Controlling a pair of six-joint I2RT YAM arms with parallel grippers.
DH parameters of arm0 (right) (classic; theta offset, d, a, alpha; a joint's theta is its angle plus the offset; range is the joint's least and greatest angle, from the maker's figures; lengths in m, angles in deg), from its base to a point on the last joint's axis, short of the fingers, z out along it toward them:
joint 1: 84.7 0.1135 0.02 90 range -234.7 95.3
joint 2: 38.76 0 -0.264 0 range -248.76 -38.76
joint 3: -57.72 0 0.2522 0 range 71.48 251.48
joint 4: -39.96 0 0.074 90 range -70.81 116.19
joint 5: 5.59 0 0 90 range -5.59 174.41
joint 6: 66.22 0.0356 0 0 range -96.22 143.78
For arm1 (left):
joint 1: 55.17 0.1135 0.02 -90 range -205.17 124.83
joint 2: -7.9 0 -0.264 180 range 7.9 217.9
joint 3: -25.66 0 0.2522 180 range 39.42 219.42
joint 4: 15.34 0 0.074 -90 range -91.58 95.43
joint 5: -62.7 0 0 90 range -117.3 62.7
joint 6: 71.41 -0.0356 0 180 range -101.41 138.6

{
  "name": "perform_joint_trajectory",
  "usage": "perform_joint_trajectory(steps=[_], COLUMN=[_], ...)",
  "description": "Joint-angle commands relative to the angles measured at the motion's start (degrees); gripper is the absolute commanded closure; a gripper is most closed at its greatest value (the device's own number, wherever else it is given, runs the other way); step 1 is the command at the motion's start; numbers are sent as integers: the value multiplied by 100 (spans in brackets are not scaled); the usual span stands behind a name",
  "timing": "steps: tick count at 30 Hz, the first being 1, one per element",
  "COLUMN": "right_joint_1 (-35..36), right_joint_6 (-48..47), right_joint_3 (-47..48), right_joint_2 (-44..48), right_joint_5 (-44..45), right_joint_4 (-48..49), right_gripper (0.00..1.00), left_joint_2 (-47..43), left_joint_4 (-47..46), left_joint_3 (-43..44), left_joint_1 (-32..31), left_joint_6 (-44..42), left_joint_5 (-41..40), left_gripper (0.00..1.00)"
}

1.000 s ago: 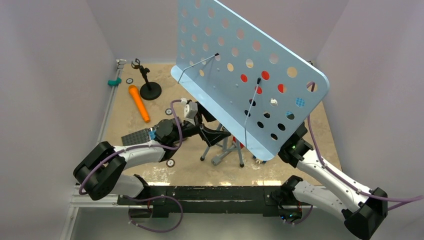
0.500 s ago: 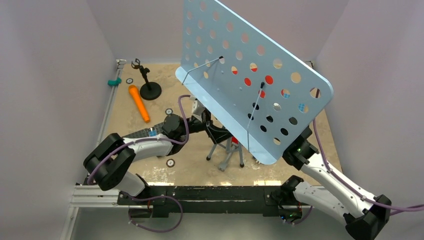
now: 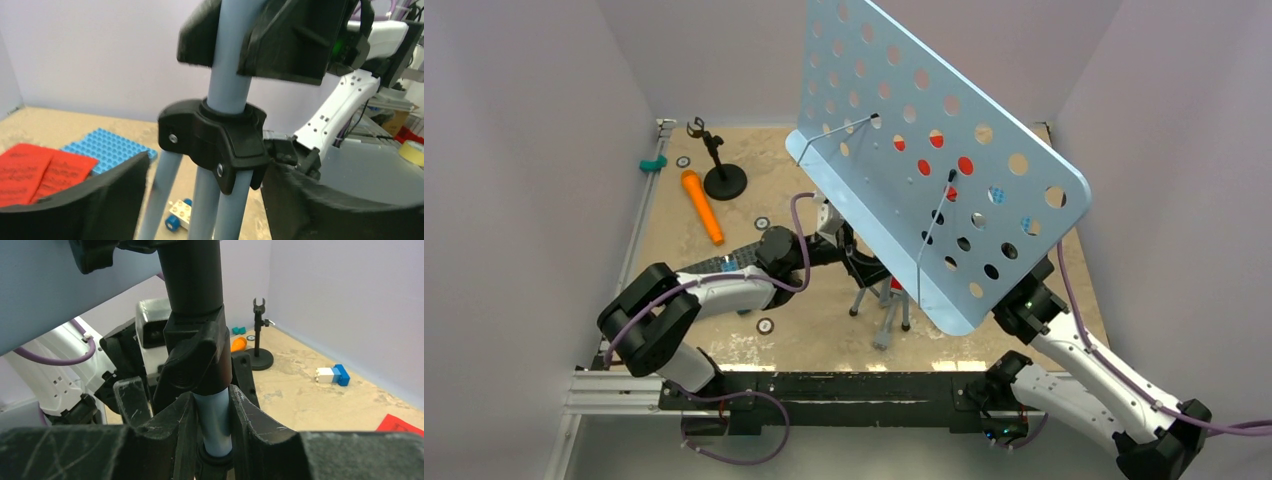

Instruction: Pack up the instrument practice props

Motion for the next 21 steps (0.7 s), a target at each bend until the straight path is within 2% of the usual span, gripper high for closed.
perform_joint_trajectory(steps=[1, 3, 12, 21], right_joint_1=[126, 126, 112, 102], right_joint_6=[193, 205, 475, 250], right_joint_3=[200, 228, 723, 1598], right_joint_2=[-96, -66, -276, -467], right_joint_5=[-318, -255, -133, 50], right_joint_4=[-296, -258, -33, -244], right_gripper=[100, 100, 100, 100], left_joint_2=[-446, -735, -2406, -3143], left_joint_4=[277, 428, 1052, 1273], left_joint_3=[-317, -564, -1684, -2302], left_joint_1=[-168, -161, -111, -111], left_joint_6=[156, 62, -187, -345], left_joint_5=[-265, -366, -1087, -1927], left_gripper=[3, 0, 0, 0])
